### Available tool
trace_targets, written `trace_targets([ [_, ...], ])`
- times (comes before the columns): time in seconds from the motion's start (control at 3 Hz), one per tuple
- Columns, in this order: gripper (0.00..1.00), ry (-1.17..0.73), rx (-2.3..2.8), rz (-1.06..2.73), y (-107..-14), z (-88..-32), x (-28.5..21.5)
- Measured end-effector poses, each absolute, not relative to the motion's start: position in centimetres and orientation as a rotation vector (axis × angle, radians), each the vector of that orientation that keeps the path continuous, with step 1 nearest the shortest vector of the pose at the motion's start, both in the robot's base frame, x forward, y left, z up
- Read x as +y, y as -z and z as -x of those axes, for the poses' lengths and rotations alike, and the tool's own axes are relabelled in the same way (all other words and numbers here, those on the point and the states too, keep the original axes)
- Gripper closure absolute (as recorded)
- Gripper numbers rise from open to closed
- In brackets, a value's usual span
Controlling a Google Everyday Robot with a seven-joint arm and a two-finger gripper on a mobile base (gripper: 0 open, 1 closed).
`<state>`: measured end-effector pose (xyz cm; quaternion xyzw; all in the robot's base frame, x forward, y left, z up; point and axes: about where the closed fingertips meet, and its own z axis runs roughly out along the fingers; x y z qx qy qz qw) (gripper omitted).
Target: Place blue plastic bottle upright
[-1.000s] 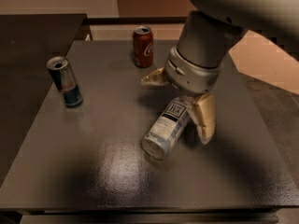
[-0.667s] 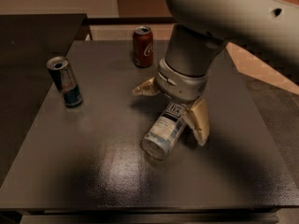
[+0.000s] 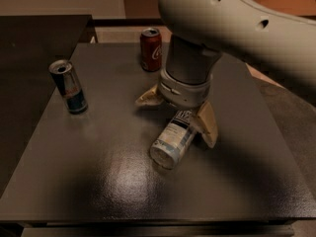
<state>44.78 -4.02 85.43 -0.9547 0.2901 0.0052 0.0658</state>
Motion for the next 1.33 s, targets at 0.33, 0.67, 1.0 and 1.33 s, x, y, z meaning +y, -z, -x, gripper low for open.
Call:
trace_targets([
  [0.33, 0.1, 0.007, 0.845, 2.908, -85.2, -45.3, -4.3],
  [0.67, 0.28, 0.025, 0.852, 2.931, -85.3, -46.1, -5.0],
  [1.0, 0.51, 0.035, 0.866, 2.95, -85.4, -46.6, -5.7],
  [1.33, 0.73, 0.051, 0.857, 2.957, -86.1, -47.0, -6.1],
])
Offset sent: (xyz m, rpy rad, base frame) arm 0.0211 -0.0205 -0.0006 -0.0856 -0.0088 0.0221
